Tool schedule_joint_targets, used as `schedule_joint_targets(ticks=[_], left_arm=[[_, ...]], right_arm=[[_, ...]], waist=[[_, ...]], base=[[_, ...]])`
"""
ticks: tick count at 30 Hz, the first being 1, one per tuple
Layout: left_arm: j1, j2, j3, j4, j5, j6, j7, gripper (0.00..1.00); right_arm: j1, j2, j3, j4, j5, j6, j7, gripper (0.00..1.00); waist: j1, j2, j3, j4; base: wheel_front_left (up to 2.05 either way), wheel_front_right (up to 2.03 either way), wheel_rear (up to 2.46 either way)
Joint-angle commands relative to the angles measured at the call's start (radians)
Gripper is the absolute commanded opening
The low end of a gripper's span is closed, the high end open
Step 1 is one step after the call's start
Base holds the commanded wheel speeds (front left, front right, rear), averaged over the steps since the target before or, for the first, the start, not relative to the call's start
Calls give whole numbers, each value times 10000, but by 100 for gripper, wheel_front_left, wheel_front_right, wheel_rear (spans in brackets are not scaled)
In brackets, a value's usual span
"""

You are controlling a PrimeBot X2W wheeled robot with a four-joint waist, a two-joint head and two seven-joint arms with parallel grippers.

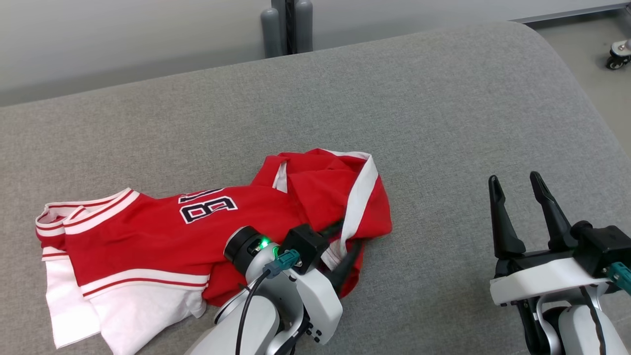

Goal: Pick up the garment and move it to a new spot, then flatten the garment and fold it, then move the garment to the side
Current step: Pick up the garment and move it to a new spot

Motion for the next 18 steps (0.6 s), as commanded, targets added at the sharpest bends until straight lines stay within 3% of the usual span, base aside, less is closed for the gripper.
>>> schedule_joint_targets(ticks=[1, 9, 18], left_arm=[[-13, -14, 41, -51, -141, 13, -146, 100], [433, 175, 583, -809, -528, 431, -702, 100], [991, 936, 2265, -1722, -849, 1721, -1605, 100]], right_arm=[[50, -20, -68, 39, 10, 1, -50, 100], [217, -20, -93, -11, -141, 1, 88, 100], [446, -78, -274, -239, -289, 1, 228, 100]], waist=[[0, 0, -81, 97], [0, 0, -458, 520], [0, 0, -851, 1055]], base=[[0, 0, 0], [0, 0, 0], [0, 0, 0]])
